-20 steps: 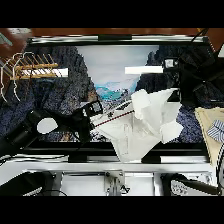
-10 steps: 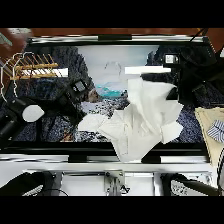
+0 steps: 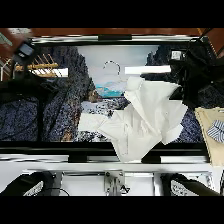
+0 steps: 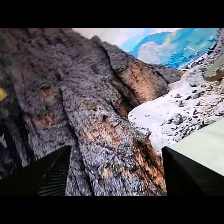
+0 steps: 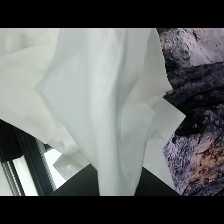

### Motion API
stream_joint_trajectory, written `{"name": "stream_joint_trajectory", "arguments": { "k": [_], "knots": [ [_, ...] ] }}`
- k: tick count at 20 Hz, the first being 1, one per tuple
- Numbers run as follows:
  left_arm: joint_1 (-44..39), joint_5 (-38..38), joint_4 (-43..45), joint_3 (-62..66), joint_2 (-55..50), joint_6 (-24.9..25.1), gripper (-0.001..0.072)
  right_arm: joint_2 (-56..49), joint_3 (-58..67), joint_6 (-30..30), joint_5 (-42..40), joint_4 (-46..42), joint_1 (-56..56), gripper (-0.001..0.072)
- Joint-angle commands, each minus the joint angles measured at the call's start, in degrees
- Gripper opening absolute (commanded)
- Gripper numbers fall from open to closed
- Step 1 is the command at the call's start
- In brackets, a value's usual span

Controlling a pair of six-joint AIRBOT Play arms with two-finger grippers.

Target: Fold the shirts.

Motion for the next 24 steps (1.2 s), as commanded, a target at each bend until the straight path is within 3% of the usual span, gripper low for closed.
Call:
{"name": "stream_joint_trajectory", "arguments": {
  "k": [1,3,6,7,9,12,15,18,24],
  "knots": [
    [7.89,-9.46,0.09,0.35,2.23,-11.85,0.0709,3.04,0.02,4.17,-0.22,1.42,0.09,0.0071],
    [11.78,-14.38,-3.76,-2.91,2.29,-15.58,0.0709,5.55,0.02,7.06,-0.70,2.62,0.11,0.0070],
    [13.77,-11.54,-16.87,-13.81,3.63,-16.48,0.0700,9.84,0.02,13.42,-3.17,4.87,0.11,0.0069],
    [13.31,-7.56,-23.58,-18.49,4.09,-16.46,0.0700,10.97,0.02,15.39,-4.44,6.16,0.13,0.0069],
    [9.88,1.70,-37.03,-26.49,4.15,-14.16,0.0585,12.81,0.02,17.70,-7.28,8.20,0.13,0.0069],
    [-2.23,17.29,-50.88,-33.79,2.80,-10.23,0.0591,13.51,0.02,20.98,-8.35,8.66,0.13,0.0069],
    [-15.37,29.42,-57.35,-34.38,-1.88,-10.16,0.0600,13.51,0.02,22.60,-8.39,8.66,0.13,0.0069],
    [-22.14,39.47,-64.22,-34.27,-6.64,-10.19,0.0600,13.51,0.02,23.56,-7.80,8.68,0.13,0.0069],
    [-23.28,40.35,-70.53,-30.47,-10.91,-10.16,0.0598,13.51,0.02,24.13,-7.72,8.68,0.13,0.0069]
  ]
}}
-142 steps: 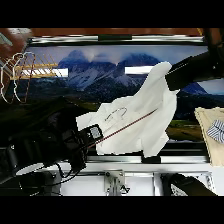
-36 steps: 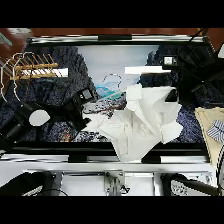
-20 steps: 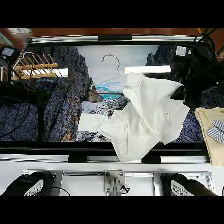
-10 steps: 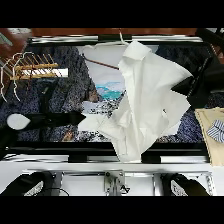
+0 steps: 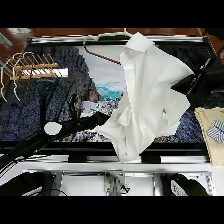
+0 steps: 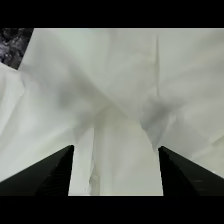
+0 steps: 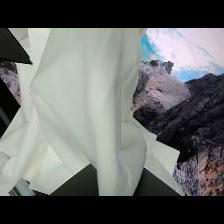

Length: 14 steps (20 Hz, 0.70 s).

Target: Fold the shirts.

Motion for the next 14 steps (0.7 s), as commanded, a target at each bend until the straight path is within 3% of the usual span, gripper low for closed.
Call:
{"name": "stream_joint_trajectory", "arguments": {
  "k": [1,7,9,10,11,13,14],
  "knots": [
    [-1.62,2.40,-4.92,2.71,-2.93,0.04,0.0591,0.07,0.00,0.50,0.04,0.09,0.02,0.0069],
    [-4.52,0.87,-11.19,8.94,-11.37,0.07,0.0588,0.07,0.00,0.46,0.04,0.04,0.02,0.0069],
    [-5.57,0.98,-13.16,10.34,-13.27,0.04,0.0503,0.07,0.00,0.42,0.02,0.02,0.02,0.0069],
    [-5.97,0.87,-13.90,10.84,-14.12,0.04,0.0502,0.07,0.00,0.17,0.02,0.02,0.02,0.0070],
    [-6.25,0.92,-14.64,11.06,-14.78,0.02,0.0449,0.07,0.00,0.04,0.02,0.00,0.02,0.0069],
    [-6.10,1.55,-16.44,11.13,-15.41,0.02,0.0135,0.07,0.00,0.04,0.07,-0.09,0.00,0.0070],
    [-5.81,2.64,-16.39,11.15,-15.21,0.09,0.0045,0.07,0.00,0.04,0.22,-0.22,0.00,0.0070]
  ]
}}
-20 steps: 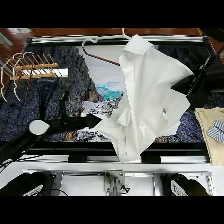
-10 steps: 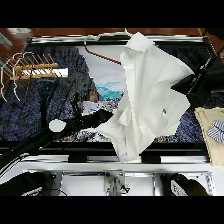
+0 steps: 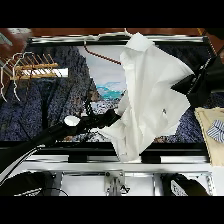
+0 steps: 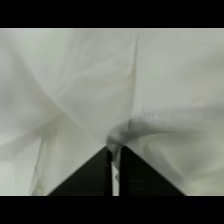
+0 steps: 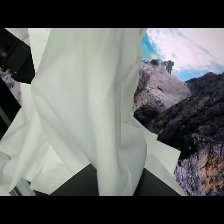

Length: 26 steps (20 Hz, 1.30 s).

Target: Fold the shirts.

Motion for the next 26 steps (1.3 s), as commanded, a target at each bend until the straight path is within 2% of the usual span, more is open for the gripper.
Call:
{"name": "stream_joint_trajectory", "arguments": {
  "k": [1,4,6,8,12,14,16,26],
  "knots": [
    [0.48,1.95,-2.29,0.70,-0.74,1.14,0.0046,0.04,0.00,-0.22,0.37,-0.42,0.00,0.0070],
    [4.33,1.46,-2.03,0.70,1.86,9.03,0.0045,0.04,0.00,-0.20,0.44,-0.55,0.00,0.0070],
    [8.85,1.14,-2.01,0.70,4.98,11.19,0.0044,0.04,0.00,-0.20,0.37,-0.37,0.00,0.0070],
    [14.08,0.61,-1.18,0.74,8.41,11.58,0.0044,0.04,0.00,-0.22,0.17,1.31,0.00,0.0070],
    [25.66,-11.23,1.88,3.87,10.97,11.58,0.0044,0.04,0.00,-0.24,-0.33,5.75,0.02,0.0070],
    [29.18,-13.70,1.88,7.52,10.97,11.89,0.0044,0.04,0.00,-0.24,-0.07,7.37,0.02,0.0069],
    [31.06,-14.40,1.90,11.80,10.95,13.79,0.0044,0.04,0.00,-0.24,-0.07,7.52,0.02,0.0070],
    [35.28,-12.55,2.05,21.97,9.75,13.86,0.0043,0.04,0.00,-1.84,-0.85,9.18,0.02,0.0070]
  ]
}}
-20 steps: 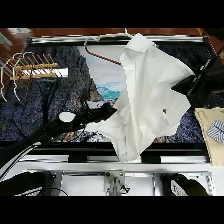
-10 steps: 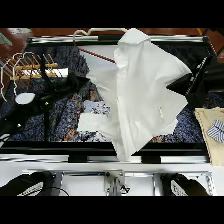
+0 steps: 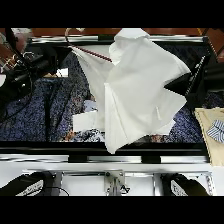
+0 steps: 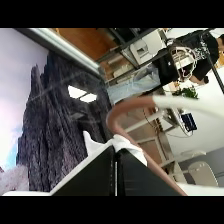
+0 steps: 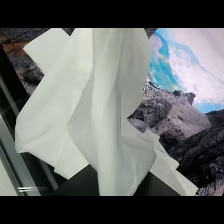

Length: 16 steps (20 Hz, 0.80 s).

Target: Fold the shirts.

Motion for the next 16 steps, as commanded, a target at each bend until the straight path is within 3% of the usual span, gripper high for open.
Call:
{"name": "stream_joint_trajectory", "arguments": {
  "k": [1,7,16],
  "knots": [
    [2.12,0.04,0.11,1.86,-0.70,0.09,0.0043,0.04,0.00,-0.50,-0.83,1.18,0.02,0.0070],
    [7.04,-6.99,0.28,1.90,-3.54,-2.47,0.0043,-0.13,0.00,-1.38,-2.51,0.22,0.00,0.0070],
    [8.31,-5.29,0.22,2.49,-5.18,-2.51,0.0043,-0.20,0.00,-2.69,-2.93,0.42,0.00,0.0069]
  ]
}}
